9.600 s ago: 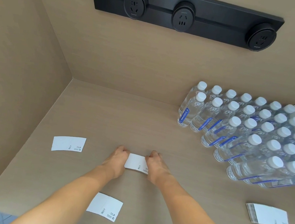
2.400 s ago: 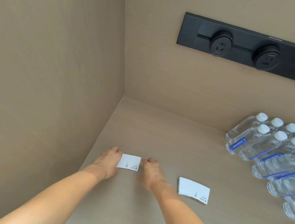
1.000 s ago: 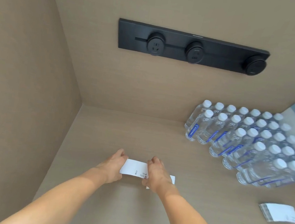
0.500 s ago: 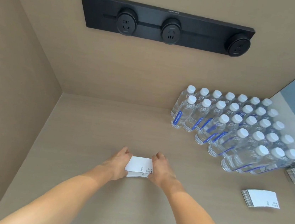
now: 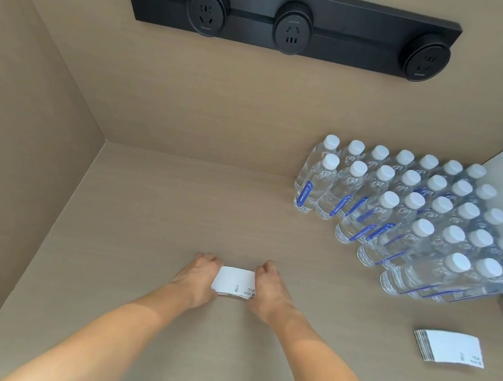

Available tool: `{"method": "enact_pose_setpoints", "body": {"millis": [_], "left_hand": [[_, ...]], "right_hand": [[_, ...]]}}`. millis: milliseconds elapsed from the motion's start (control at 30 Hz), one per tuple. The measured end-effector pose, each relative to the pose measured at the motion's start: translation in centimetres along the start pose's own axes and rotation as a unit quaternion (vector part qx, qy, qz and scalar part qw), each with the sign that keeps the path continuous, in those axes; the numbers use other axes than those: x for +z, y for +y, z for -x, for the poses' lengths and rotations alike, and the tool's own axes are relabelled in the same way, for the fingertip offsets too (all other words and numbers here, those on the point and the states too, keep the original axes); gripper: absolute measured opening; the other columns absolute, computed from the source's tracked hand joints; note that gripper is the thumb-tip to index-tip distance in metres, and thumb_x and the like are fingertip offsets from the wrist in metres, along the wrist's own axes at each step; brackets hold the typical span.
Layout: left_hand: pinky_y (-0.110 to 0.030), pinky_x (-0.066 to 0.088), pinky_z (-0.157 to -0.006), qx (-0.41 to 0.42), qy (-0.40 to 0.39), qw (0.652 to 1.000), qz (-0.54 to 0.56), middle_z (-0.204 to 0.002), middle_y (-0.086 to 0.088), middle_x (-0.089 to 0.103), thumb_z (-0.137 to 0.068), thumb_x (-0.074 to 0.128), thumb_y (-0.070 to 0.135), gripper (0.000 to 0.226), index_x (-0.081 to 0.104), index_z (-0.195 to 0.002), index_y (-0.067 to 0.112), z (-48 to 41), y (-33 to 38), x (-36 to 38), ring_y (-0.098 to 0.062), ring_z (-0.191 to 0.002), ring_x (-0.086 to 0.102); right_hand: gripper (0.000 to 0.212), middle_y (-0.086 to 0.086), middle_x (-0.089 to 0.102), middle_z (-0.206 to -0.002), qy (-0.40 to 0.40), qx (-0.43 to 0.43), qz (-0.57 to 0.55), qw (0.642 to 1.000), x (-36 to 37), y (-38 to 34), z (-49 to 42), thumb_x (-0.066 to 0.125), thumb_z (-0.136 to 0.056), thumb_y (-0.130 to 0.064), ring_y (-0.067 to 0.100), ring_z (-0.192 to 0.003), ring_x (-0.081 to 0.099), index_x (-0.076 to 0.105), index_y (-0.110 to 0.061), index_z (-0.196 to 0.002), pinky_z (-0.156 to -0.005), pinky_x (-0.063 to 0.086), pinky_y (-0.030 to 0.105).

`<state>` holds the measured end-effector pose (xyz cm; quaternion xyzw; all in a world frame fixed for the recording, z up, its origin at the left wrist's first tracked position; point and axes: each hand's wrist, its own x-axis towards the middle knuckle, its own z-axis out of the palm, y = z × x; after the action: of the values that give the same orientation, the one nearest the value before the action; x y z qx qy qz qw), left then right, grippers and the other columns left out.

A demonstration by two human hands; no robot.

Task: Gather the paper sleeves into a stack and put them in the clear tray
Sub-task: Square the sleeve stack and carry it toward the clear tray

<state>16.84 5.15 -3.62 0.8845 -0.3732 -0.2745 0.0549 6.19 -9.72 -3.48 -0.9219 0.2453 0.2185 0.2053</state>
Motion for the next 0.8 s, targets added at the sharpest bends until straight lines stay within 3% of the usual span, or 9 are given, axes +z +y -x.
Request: {"method": "enact_pose_setpoints", "body": {"millis": [100,233,333,400,567,800], "left_hand": [[-0.037,0.048,-0.100,-0.004,-0.006,1.000,0.001,-0.127,-0.002,0.048,-0.087,0.066,0.021,0.040,0.054,-0.124,0.014,0.1,0.1,0.0,-0.023,-0.125,0.042],[-0.034,0.047,-0.101,-0.009,-0.001,1.000,0.011,-0.132,-0.001,0.047,-0.087,0.064,0.019,0.044,0.052,-0.129,0.017,0.3,0.5,0.3,-0.022,-0.129,0.039],[-0.033,0.049,-0.098,-0.024,0.009,0.999,0.023,-0.129,-0.002,0.052,-0.085,0.064,0.013,0.039,0.057,-0.123,0.017,0.5,1.2,0.3,-0.023,-0.126,0.043],[-0.036,0.051,-0.095,-0.035,0.010,0.999,0.024,-0.126,-0.002,0.055,-0.083,0.065,0.012,0.035,0.060,-0.118,0.016,0.6,1.6,0.4,-0.023,-0.123,0.045],[-0.031,0.046,-0.100,-0.024,0.016,0.999,-0.041,-0.129,-0.006,0.055,-0.090,0.055,0.003,0.037,0.054,-0.126,0.012,0.9,1.9,1.1,-0.025,-0.124,0.043],[-0.031,0.048,-0.098,-0.009,-0.011,0.997,-0.070,-0.125,-0.006,0.053,-0.087,0.063,0.012,0.033,0.057,-0.120,0.011,0.4,1.5,-0.1,-0.023,-0.125,0.043]], "right_hand": [[0.033,0.007,0.037,-0.125,-0.008,-0.011,0.012,1.000,0.0,-0.3,0.1,0.059,-0.084,-0.003,0.027,-0.115,0.045,0.046,-0.011,-0.114,-0.091,0.049,0.034],[0.045,0.010,0.041,-0.130,-0.001,-0.027,0.060,0.998,0.2,-0.6,0.0,0.054,-0.084,0.006,0.027,-0.121,0.038,0.047,-0.005,-0.128,-0.096,0.047,0.034],[0.047,0.011,0.041,-0.130,0.001,-0.018,0.072,0.997,0.1,-0.7,0.0,0.054,-0.083,0.009,0.027,-0.123,0.038,0.047,-0.003,-0.128,-0.095,0.047,0.033],[0.047,0.010,0.041,-0.130,0.000,-0.015,0.078,0.997,0.2,-0.8,0.1,0.055,-0.082,0.009,0.027,-0.123,0.038,0.047,-0.003,-0.127,-0.092,0.048,0.033],[0.042,0.011,0.042,-0.129,-0.008,-0.018,0.094,0.995,0.0,-1.0,0.2,0.053,-0.083,0.010,0.027,-0.122,0.038,0.051,-0.002,-0.123,-0.090,0.048,0.033],[0.039,0.011,0.042,-0.130,-0.007,-0.032,0.104,0.994,-0.5,-1.2,0.0,0.056,-0.085,0.006,0.028,-0.123,0.039,0.051,-0.002,-0.123,-0.093,0.047,0.033]]}}
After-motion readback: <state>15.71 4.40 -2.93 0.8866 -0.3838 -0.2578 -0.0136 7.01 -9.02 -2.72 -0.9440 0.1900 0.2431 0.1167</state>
